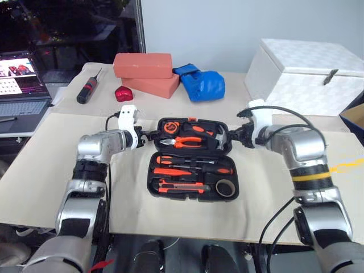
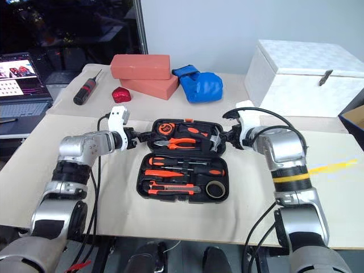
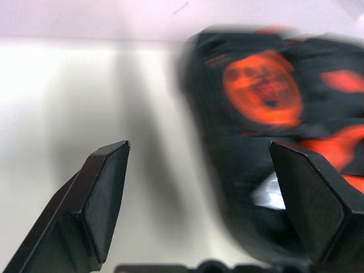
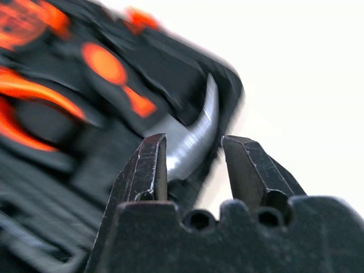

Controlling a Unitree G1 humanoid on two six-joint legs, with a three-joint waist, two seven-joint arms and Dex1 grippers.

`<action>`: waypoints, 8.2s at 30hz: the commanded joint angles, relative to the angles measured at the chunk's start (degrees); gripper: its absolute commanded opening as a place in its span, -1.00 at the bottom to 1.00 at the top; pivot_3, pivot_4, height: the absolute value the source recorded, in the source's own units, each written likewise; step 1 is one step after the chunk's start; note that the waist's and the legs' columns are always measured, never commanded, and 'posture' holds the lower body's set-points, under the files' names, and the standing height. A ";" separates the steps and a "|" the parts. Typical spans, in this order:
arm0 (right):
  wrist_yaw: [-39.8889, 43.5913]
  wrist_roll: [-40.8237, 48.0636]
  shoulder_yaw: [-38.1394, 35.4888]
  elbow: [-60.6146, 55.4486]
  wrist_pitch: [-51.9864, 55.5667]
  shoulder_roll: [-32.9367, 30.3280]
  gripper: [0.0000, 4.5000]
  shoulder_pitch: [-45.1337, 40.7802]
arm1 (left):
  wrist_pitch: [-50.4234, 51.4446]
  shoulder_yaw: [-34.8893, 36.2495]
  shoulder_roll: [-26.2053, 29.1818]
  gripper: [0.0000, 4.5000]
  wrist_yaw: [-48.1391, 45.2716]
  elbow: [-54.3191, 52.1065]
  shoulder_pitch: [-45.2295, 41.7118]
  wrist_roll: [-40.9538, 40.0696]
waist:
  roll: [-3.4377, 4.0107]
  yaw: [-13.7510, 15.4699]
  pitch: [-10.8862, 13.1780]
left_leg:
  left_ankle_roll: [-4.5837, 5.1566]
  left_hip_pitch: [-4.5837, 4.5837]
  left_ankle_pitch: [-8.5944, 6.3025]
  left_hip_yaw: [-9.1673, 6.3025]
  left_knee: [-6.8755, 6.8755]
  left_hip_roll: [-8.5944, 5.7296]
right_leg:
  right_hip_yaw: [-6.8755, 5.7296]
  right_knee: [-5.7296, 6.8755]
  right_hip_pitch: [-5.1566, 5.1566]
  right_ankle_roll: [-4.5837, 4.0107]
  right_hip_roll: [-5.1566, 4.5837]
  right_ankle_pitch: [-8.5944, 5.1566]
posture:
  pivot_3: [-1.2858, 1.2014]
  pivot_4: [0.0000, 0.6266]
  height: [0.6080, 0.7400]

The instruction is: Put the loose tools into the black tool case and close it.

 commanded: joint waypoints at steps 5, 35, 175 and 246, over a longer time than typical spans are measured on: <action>3.19 -0.01 -0.52 7.11 -0.72 1.97 -0.52 -3.04 | -8.14 -1.73 -1.49 0.34 -7.07 15.97 -7.24 6.20 | 0.01 -0.34 -0.01 | 0.00 0.11 -0.01 -0.03 0.02 0.01 | -0.06 0.00 0.16 0.04 -0.01 0.00 | 0.03 -0.52 1.00; 9.78 -0.78 -7.25 -37.30 -26.33 -6.13 -1.00 26.07 | -52.29 -4.30 6.87 -0.99 -26.43 -21.75 18.62 13.64 | 0.06 -0.40 0.08 | -0.40 -0.60 0.11 0.14 -0.05 0.03 | -0.01 0.05 -0.50 0.14 -0.03 0.01 | 0.03 -0.52 1.00; -7.16 -3.20 3.03 -43.03 -11.69 17.61 -1.00 25.32 | -8.37 -16.16 14.30 -0.99 -28.14 -38.63 25.49 12.04 | 0.31 -1.34 -0.45 | -0.71 1.33 -0.13 -0.09 -0.89 0.23 | 0.09 -0.09 0.25 -0.33 -0.16 -0.46 | 0.03 -0.52 1.00; 22.88 14.72 -18.14 -55.86 -18.86 -8.47 0.39 44.80 | -8.02 13.45 15.21 0.37 -29.83 -65.49 51.86 -17.02 | 0.24 -0.97 -0.26 | -0.59 0.44 -0.06 0.16 -1.44 0.66 | -0.08 -0.86 -0.51 -0.53 0.23 -0.04 | 0.03 -0.52 1.00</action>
